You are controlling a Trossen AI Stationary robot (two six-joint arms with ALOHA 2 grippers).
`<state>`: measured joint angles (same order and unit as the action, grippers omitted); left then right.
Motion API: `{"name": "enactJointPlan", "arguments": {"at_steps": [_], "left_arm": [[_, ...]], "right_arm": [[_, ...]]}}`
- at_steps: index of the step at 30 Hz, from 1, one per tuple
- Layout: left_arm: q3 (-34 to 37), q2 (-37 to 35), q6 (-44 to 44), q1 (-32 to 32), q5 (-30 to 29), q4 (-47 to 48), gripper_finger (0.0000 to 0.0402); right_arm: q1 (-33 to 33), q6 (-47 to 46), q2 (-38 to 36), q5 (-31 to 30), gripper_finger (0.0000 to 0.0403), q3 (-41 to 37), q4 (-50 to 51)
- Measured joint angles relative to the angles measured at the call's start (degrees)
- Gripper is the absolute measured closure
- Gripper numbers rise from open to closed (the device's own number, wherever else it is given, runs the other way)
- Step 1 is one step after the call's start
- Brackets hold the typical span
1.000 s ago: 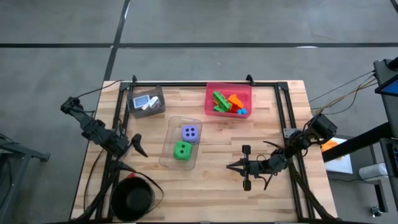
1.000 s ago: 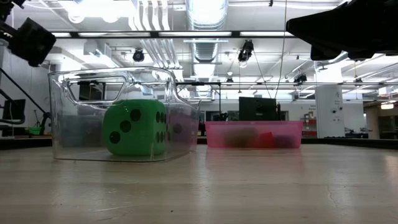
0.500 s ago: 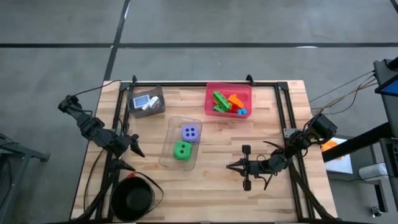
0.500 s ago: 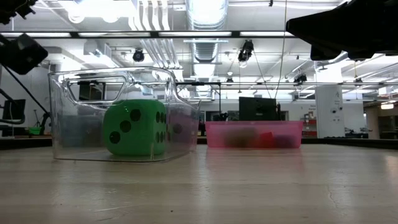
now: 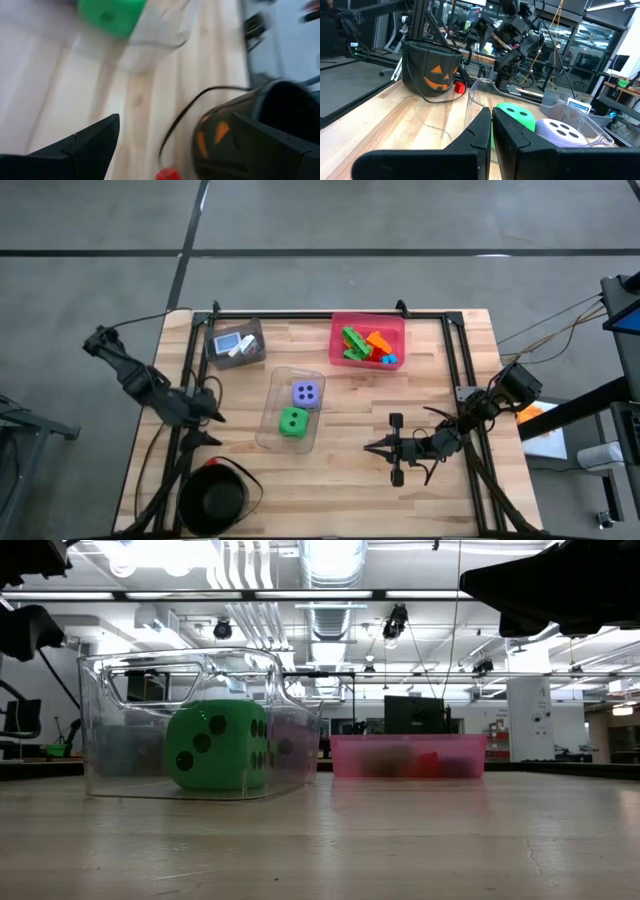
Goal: Pick & Place Toys
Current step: Put the red game piece into the pink bin
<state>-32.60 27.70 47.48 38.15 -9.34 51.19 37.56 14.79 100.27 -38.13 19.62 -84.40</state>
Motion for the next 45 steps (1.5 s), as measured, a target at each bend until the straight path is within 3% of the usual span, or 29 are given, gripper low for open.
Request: {"name": "enactJointPlan", "arguments": {"at_steps": [8,18,29,45], "left_arm": [[-1.59,5.99,4.79,0.0,1.62,6.5,0.0026],[-1.61,9.64,5.16,0.0,5.92,6.97,0.0026],[-1.57,13.08,5.25,0.0,6.4,7.06,0.0026],[-1.49,17.62,-4.71,0.02,16.94,7.18,0.0026]], "right_arm": [[0.0,0.02,0.0,-0.01,0.0385,0.0,0.01],[0.0,0.0,0.0,0.0,0.0385,0.0,0.01],[0.0,0.0,0.0,0.0,0.0385,0.0,0.02],[0.0,0.0,0.0,0.0,0.0385,1.09,-2.35]]}}
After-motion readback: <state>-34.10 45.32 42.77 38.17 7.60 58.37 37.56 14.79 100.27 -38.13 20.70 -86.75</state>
